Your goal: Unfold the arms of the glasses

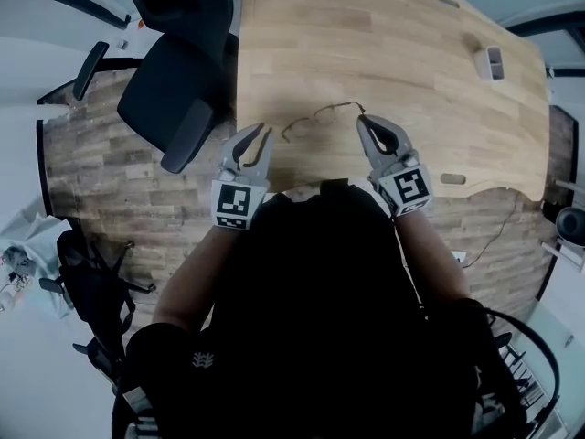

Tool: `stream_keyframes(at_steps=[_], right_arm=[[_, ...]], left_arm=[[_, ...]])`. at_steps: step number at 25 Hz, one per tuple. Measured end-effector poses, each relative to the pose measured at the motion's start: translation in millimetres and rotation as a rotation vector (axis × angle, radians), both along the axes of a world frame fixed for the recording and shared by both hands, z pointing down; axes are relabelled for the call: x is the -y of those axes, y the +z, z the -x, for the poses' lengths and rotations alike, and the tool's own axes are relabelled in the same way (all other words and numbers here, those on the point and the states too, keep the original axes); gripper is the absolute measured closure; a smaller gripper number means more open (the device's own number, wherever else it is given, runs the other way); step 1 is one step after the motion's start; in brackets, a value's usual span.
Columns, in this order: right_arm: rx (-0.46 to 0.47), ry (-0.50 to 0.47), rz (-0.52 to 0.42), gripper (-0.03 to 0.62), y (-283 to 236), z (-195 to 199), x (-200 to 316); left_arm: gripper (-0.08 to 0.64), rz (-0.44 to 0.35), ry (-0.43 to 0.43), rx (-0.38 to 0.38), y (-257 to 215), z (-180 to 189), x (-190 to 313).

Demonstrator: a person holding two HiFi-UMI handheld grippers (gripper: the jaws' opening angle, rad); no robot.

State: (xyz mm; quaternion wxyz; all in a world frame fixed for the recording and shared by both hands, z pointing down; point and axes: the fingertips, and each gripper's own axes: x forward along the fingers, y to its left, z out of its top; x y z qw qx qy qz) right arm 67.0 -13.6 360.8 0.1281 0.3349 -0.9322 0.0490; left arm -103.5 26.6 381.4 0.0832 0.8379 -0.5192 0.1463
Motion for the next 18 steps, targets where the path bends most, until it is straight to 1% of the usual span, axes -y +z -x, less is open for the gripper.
stream_keyframes(at_steps=[4,18], right_arm=[[0.002,-0.006,-0.013,0.592,-1.8,0.1,5.0],[0.017,-0.02,-0.021,0.592,-6.0,1.8,11.2]], left_arm=[[0.502,-0.003,0.008,0.007,-1.9,-2.6,2.7],[0.502,-0.005,-0.011,0.016,-6.2,0.0,0.2]])
